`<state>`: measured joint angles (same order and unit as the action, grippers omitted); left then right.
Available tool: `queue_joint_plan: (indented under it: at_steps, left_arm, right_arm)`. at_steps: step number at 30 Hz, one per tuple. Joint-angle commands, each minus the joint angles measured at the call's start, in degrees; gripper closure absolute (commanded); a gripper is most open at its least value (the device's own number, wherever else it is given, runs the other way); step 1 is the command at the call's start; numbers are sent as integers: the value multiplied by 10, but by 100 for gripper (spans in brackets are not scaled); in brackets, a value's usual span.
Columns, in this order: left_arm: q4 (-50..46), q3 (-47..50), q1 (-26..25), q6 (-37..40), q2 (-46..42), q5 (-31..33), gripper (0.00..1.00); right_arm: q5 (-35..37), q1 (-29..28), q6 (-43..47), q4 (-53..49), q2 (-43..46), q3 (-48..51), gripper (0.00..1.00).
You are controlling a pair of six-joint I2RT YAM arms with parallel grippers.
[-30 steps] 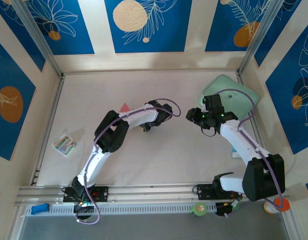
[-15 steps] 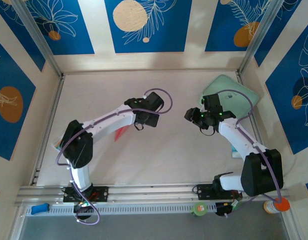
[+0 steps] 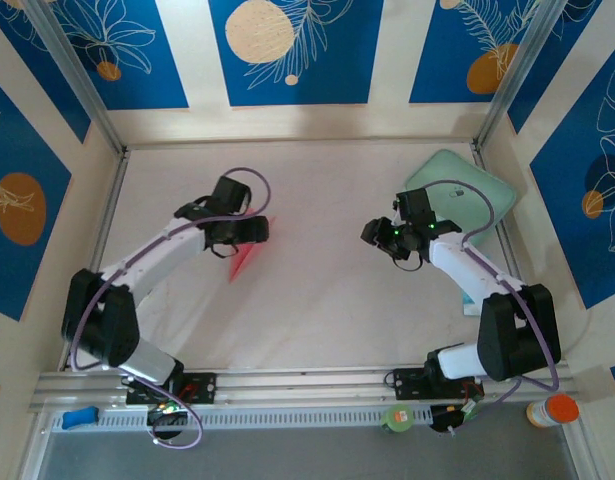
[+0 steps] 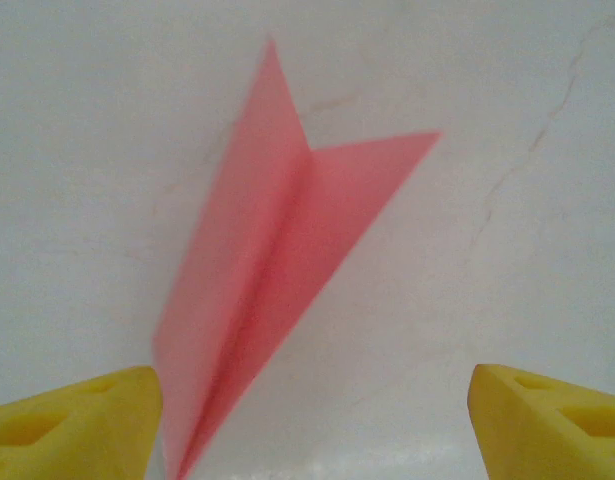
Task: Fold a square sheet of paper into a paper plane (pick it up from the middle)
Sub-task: Move the paper to the center of the table.
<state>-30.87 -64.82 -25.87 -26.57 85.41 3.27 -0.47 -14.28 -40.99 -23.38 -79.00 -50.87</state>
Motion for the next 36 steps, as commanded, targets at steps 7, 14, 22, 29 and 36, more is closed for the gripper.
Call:
queue_joint_plan:
  at_steps: [7,14,22,29,36]
  left_arm:
    - [93,83,66,77,13,-97,37]
    - [97,85,70,120,30,-97,60]
    - [93,79,41,135,9,-64,92]
    - [45,48,-59,137,6,80,99]
    - [6,-13,-159,107,62,192,100]
  right_arm:
    - [-13,-9,-10,1,-2,-10,48]
    - [-14,-10,-12,2,-1,-10,48]
    - [-7,-10,-12,-2,6,-9,48]
    - [-6,-4,-13,3,8,-5,48]
    - [4,5,-19,4,21,6,48]
